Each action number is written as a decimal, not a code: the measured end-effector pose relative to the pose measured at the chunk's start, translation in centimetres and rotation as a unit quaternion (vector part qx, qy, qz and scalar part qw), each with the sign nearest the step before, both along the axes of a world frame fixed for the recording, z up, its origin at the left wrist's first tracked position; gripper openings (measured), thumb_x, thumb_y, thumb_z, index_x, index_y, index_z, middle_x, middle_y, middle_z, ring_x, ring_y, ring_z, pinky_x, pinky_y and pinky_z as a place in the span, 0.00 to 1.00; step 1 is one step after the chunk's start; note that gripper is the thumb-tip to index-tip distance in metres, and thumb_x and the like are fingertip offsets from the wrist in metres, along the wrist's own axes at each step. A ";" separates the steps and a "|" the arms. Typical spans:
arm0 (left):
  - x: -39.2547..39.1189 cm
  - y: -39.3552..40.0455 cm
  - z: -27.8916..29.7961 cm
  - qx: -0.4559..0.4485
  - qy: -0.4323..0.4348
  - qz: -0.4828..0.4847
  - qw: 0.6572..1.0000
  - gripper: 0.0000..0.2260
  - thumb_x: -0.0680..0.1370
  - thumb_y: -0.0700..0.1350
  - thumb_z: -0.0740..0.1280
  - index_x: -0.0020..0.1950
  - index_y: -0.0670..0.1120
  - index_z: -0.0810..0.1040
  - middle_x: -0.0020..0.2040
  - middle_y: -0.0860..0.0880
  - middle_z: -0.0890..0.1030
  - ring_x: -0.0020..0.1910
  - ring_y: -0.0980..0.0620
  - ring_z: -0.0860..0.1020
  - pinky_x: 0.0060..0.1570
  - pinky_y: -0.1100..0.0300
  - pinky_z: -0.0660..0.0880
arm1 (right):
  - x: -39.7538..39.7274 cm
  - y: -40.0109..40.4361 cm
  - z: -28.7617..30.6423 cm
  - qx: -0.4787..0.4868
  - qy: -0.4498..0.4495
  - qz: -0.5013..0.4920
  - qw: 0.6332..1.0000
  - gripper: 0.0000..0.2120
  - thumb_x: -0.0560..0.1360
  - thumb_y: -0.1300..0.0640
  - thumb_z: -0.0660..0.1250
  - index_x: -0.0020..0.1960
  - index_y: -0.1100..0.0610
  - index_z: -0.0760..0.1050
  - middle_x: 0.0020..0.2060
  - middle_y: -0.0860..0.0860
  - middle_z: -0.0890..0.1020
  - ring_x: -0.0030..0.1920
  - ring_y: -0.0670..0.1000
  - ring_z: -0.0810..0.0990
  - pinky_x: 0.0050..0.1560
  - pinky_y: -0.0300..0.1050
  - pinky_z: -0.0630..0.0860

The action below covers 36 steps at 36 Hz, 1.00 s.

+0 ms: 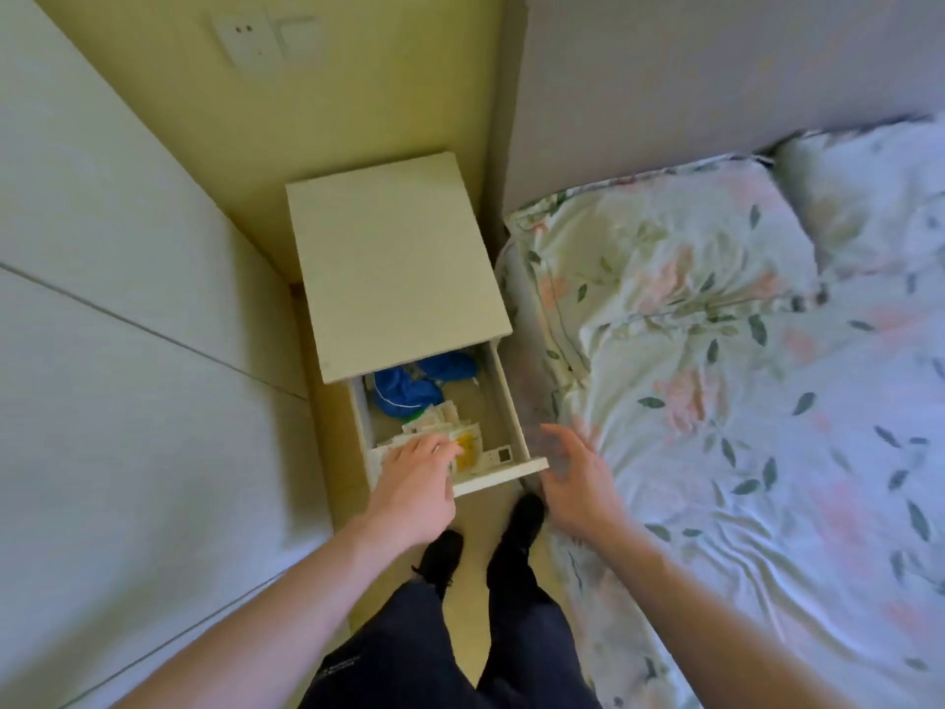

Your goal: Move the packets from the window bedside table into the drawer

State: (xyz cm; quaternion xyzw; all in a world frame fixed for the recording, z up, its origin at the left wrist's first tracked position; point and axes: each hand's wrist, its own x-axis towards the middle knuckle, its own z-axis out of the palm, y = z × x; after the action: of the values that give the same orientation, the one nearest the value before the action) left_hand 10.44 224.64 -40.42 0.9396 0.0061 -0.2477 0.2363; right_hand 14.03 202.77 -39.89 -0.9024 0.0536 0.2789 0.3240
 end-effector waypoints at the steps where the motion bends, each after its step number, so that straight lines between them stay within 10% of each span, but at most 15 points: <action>1: -0.3 -0.6 1.1 -0.001 0.001 -0.026 1.000 0.21 0.81 0.43 0.63 0.74 0.53 0.69 0.74 0.54 0.67 0.75 0.52 0.64 0.77 0.51 0.60 | -1.4 -0.7 1.2 0.007 -0.010 -0.018 1.000 0.27 0.77 0.62 0.63 0.73 0.44 0.68 0.70 0.45 0.71 0.65 0.45 0.73 0.62 0.41 0.72; 15: -8.5 -15.7 16.7 -0.007 -0.088 -0.339 0.937 0.20 0.83 0.49 0.60 0.75 0.54 0.67 0.75 0.57 0.66 0.75 0.55 0.63 0.77 0.54 0.59 | -26.2 -13.0 13.9 0.048 -0.129 -0.310 0.941 0.25 0.78 0.55 0.67 0.69 0.35 0.67 0.70 0.34 0.67 0.70 0.42 0.69 0.72 0.48 0.70; 36: -46.7 -50.1 24.7 -0.136 -0.157 -0.588 0.782 0.19 0.83 0.52 0.62 0.74 0.61 0.66 0.76 0.61 0.62 0.75 0.55 0.62 0.76 0.56 0.58 | -72.9 -36.9 24.9 -0.043 -0.224 -0.543 0.808 0.27 0.77 0.50 0.70 0.74 0.40 0.67 0.73 0.37 0.67 0.72 0.40 0.67 0.74 0.46 0.67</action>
State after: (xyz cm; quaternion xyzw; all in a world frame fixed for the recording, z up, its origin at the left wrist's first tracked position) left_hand -36.28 174.55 -15.74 0.7446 -0.6187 -0.1858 0.1681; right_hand -58.90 165.91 -14.94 -0.7765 0.4730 -0.1552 0.3862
